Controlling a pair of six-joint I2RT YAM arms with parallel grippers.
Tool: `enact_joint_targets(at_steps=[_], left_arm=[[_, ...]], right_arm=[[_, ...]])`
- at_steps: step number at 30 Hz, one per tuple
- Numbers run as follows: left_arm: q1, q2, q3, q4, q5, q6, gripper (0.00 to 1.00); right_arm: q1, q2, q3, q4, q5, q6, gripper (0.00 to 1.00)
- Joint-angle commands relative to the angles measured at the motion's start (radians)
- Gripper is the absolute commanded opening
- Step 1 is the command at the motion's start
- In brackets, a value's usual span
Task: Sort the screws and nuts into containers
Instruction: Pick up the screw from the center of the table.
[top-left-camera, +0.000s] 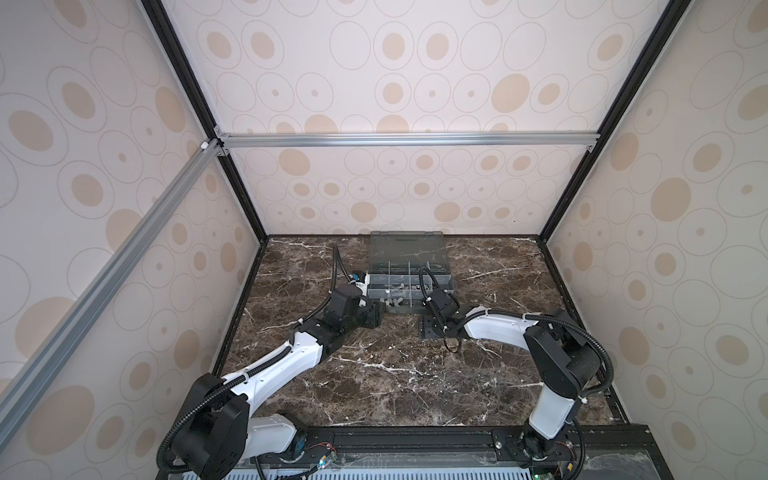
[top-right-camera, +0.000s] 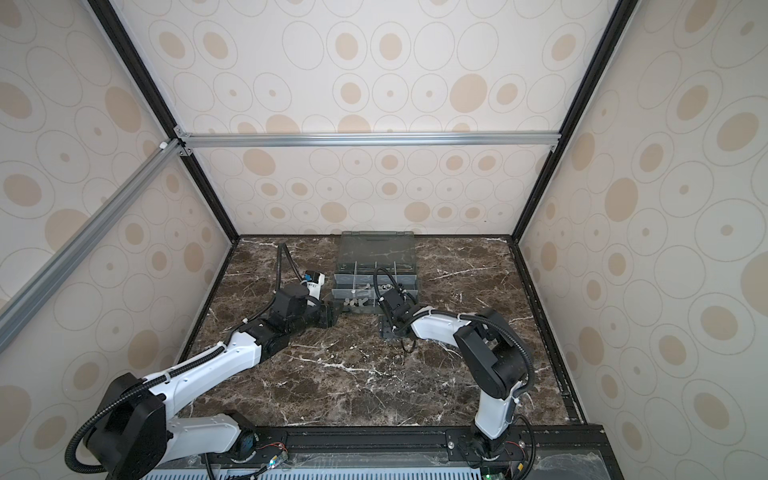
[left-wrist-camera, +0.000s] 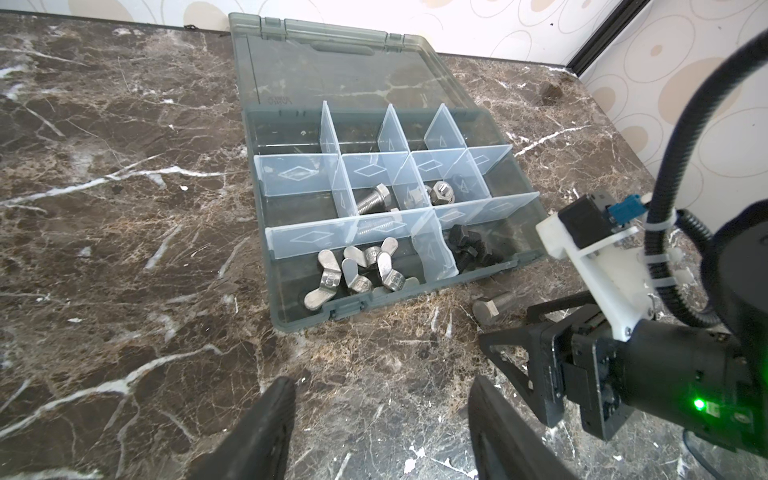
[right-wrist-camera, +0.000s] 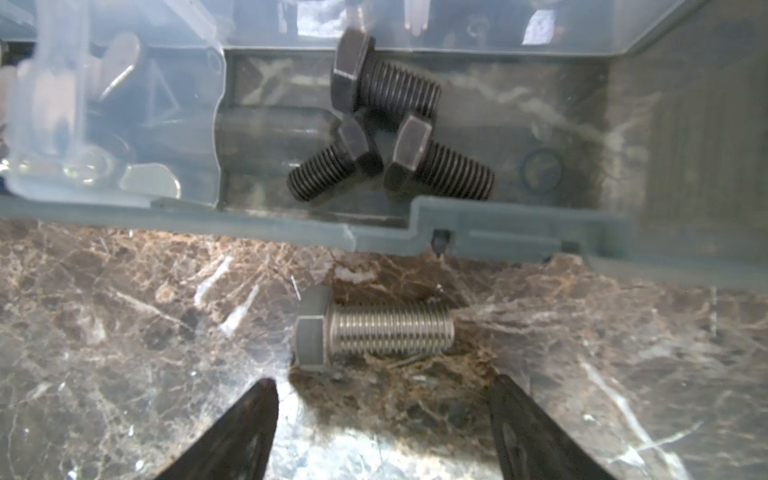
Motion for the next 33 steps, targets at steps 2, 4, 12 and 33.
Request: enact_joint_targets(at_steps=[2, 4, 12, 33], left_arm=[[0.008, -0.017, 0.004, 0.008, 0.001, -0.01, 0.66], [0.007, -0.013, 0.012, 0.004, 0.007, -0.013, 0.66], [0.007, -0.03, -0.011, 0.005, 0.005, -0.014, 0.67], [0.007, -0.021, -0.008, 0.012, 0.015, -0.015, 0.67]], right_arm=[[0.002, 0.027, 0.019, -0.002, 0.004, 0.007, 0.82], [0.003, 0.03, 0.02, 0.0, 0.006, 0.006, 0.82], [0.003, 0.07, 0.035, 0.006, 0.0, 0.007, 0.81], [0.003, 0.134, 0.06, 0.006, 0.018, 0.008, 0.65]])
